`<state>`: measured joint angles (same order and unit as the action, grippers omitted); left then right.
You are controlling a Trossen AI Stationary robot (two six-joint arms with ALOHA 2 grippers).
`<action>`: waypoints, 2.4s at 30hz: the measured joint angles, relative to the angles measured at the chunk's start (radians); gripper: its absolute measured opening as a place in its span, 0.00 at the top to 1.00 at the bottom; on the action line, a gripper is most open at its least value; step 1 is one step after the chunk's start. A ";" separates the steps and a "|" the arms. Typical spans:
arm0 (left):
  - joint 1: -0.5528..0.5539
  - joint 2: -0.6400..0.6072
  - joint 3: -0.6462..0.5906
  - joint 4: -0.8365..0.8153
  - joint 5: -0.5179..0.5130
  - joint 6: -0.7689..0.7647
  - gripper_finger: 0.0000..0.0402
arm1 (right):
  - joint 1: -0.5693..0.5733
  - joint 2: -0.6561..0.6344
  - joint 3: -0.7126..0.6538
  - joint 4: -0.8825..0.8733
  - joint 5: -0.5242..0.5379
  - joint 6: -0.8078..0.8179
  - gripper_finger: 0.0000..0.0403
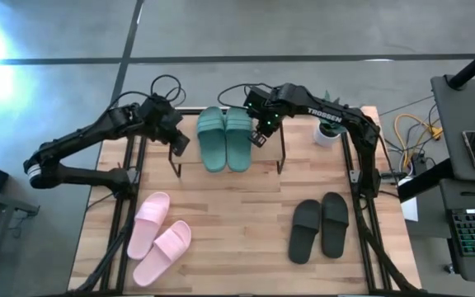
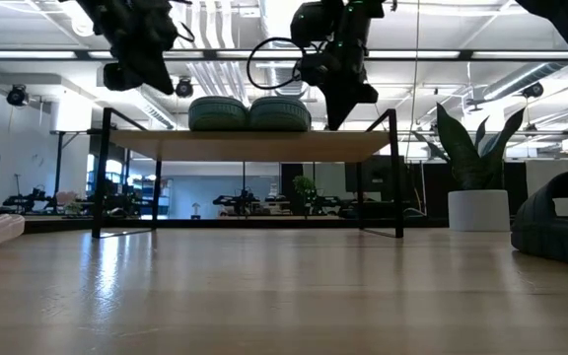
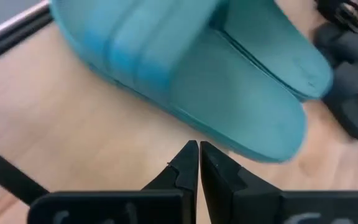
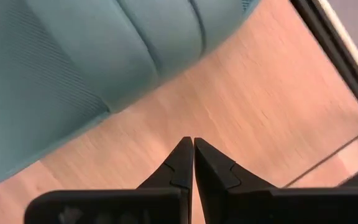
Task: Pick and place slides into the shelf
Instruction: Adjust the green slides on the shelf
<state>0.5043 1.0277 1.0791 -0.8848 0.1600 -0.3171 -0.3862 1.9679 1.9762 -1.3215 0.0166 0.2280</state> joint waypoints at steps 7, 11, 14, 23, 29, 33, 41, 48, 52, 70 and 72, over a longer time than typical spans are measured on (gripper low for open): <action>-0.024 0.012 -0.037 0.054 -0.193 -0.017 1.00 | 0.001 0.000 0.000 0.017 0.010 0.000 0.98; -0.006 0.056 -0.042 0.113 -0.166 0.027 1.00 | 0.001 0.000 0.000 0.021 0.010 0.004 0.98; 0.005 0.103 -0.041 0.152 -0.138 0.049 1.00 | 0.004 0.000 0.000 0.020 0.010 0.007 0.98; 0.023 0.193 -0.012 0.164 -0.140 0.097 1.00 | 0.020 0.000 0.000 0.019 0.011 0.007 0.98; 0.025 0.145 0.001 0.117 -0.148 0.098 1.00 | 0.020 -0.001 0.000 0.017 0.030 0.007 0.98; 0.026 0.066 0.008 0.046 -0.199 0.097 1.00 | 0.022 -0.004 0.000 -0.007 0.016 -0.002 0.98; 0.026 -0.060 0.003 -0.017 -0.200 0.061 1.00 | 0.094 -0.005 0.000 -0.090 -0.023 -0.090 0.98; 0.026 -0.104 0.003 -0.016 -0.200 0.060 1.00 | 0.117 -0.005 -0.001 0.092 0.030 -0.179 0.98; 0.026 -0.115 0.003 -0.016 -0.200 0.059 1.00 | 0.097 -0.005 -0.001 0.099 0.077 -0.203 0.98; 0.025 -0.088 0.001 -0.027 -0.198 0.059 1.00 | 0.061 0.040 -0.003 0.023 0.144 -0.331 0.98; 0.025 -0.073 0.000 -0.037 -0.198 0.061 1.00 | 0.059 0.057 -0.004 0.025 0.143 -0.335 0.98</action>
<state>0.5296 0.9546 1.0794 -0.9216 -0.0381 -0.2559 -0.3270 2.0251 1.9724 -1.2964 0.1598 -0.1075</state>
